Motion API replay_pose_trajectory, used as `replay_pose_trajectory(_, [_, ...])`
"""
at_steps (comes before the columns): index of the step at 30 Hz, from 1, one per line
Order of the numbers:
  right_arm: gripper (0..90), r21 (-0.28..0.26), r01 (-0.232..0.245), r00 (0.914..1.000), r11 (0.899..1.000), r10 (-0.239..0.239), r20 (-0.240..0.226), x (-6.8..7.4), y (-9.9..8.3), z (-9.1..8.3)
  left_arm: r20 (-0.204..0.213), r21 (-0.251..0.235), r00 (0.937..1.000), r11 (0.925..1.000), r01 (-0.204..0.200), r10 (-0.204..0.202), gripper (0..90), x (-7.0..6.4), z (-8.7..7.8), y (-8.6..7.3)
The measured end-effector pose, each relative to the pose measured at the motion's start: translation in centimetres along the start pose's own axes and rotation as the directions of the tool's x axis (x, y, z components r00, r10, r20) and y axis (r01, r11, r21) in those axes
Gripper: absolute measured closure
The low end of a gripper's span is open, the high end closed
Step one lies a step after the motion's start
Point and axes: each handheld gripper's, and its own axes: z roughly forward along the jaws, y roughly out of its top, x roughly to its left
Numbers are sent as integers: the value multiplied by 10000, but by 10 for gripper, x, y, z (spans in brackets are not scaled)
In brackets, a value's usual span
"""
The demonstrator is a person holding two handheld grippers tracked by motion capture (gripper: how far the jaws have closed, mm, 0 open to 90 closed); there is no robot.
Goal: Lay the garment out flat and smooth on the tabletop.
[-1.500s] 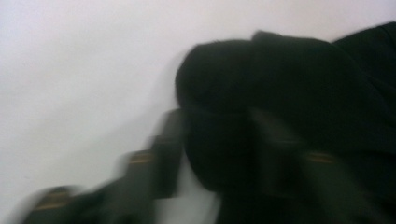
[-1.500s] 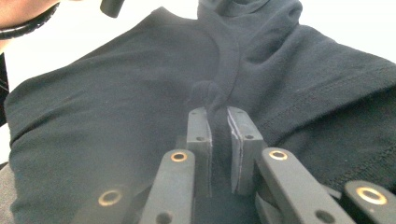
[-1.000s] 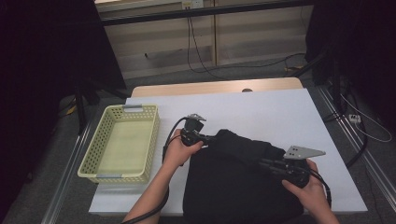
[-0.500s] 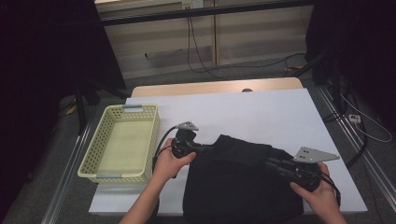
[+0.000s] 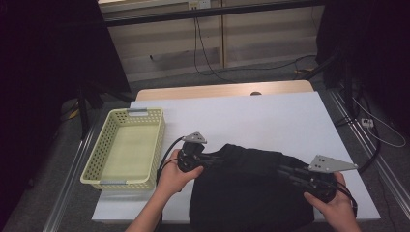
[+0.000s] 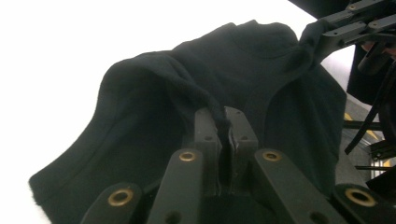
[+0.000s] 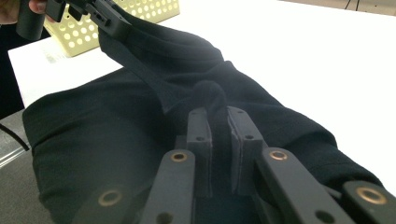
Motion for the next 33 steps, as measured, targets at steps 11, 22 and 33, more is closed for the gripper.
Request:
replay_pose_trajectory(11, [813,-69,252,9995,9997,-254,-201,8,4,-3,-68,-130,9998,9998,-164,163,855,-2,-7,0])
replay_pose_trajectory(22, [813,-69,224,9993,9997,-226,-285,7,3,-1,19,-136,9999,9998,-145,145,855,-3,-4,-4])
replay_pose_trajectory(33, [813,-56,217,9993,9997,-219,-318,9,1,0,-7,-77,9997,9997,-243,243,855,-5,-5,-5])
